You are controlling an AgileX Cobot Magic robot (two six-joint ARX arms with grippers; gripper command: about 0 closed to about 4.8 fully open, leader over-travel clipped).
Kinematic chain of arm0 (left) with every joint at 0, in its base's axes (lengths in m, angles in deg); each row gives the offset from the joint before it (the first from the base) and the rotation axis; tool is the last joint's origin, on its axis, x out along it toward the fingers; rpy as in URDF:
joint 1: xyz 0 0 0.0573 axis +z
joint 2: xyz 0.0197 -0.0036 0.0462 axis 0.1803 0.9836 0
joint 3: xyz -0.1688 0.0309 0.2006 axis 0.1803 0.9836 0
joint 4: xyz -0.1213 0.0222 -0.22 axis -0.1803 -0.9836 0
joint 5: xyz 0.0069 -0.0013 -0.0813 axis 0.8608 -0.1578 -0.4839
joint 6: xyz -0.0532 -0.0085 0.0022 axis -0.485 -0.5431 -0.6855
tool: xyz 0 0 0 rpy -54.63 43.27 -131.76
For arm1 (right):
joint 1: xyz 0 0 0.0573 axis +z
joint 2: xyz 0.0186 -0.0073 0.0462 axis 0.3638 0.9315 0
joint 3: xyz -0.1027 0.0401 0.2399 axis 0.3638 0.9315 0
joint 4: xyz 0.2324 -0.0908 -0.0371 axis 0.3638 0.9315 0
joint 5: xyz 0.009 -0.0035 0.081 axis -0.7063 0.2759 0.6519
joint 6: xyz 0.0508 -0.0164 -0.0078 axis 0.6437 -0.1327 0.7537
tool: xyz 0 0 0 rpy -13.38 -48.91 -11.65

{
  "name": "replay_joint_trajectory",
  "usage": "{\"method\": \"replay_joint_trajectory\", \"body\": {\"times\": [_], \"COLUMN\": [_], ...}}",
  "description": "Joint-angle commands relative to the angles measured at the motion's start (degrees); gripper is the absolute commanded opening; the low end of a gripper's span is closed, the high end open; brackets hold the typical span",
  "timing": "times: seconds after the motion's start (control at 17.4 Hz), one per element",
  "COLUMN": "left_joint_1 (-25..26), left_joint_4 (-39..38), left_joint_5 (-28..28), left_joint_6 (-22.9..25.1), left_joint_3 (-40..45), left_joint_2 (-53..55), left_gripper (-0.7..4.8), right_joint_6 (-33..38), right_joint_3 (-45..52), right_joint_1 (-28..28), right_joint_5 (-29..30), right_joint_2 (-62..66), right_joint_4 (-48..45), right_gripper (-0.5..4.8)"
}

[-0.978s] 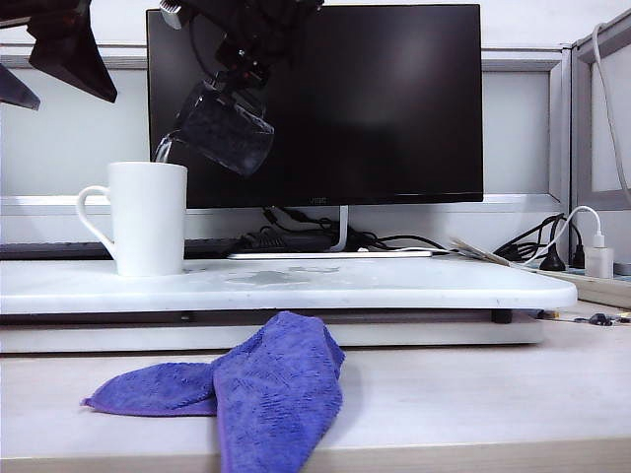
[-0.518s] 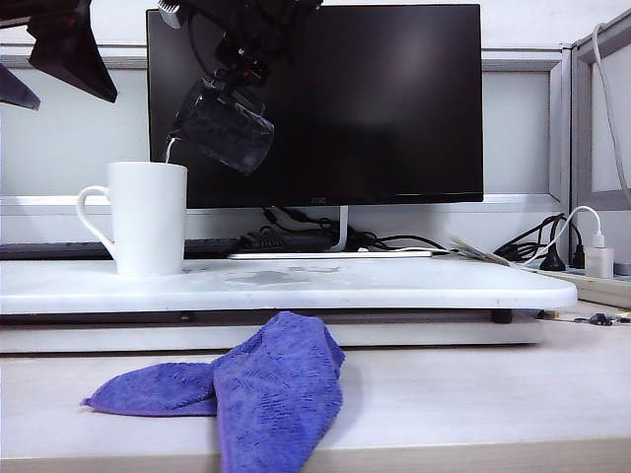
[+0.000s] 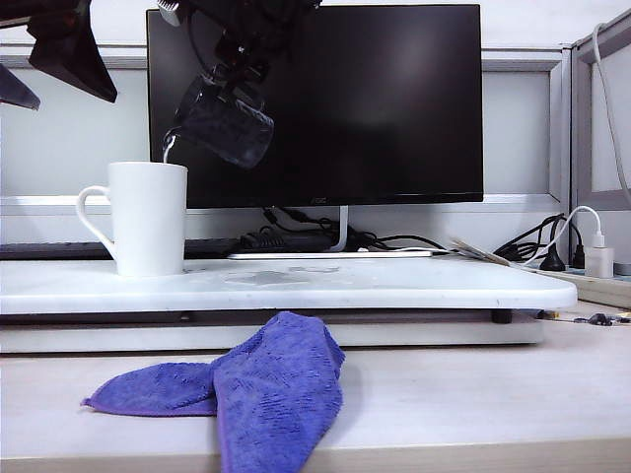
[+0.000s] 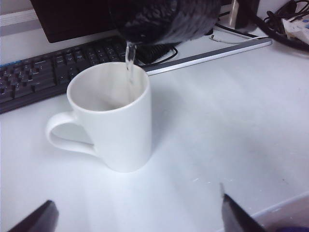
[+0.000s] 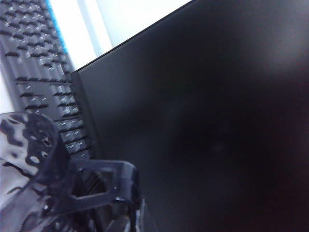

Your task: Carefully pick up the black cup and pour some water from the black cup into the white cup.

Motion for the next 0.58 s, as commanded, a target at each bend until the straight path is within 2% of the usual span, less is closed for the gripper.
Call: {"method": "replay_joint_trajectory", "body": {"times": [0.06, 0.58], "left_joint_1": [0.0, 0.0], "left_joint_4": [0.5, 0.5], "left_joint_5": [-0.2, -0.2], "left_joint_6": [-0.2, -0.2], "left_joint_3": [-0.1, -0.1], "left_joint_2": [-0.1, -0.1], "left_gripper": [4.79, 4.79], "right_joint_6": [-1.1, -1.6], "right_joint_3": [-0.6, -0.6], "right_joint_1": [0.2, 0.2], "right_joint_5": [-0.2, -0.1], "right_joint_2": [-0.7, -0.7], "right_joint_4": [-2.6, -3.0], "right_gripper": [-0.06, -0.06]}}
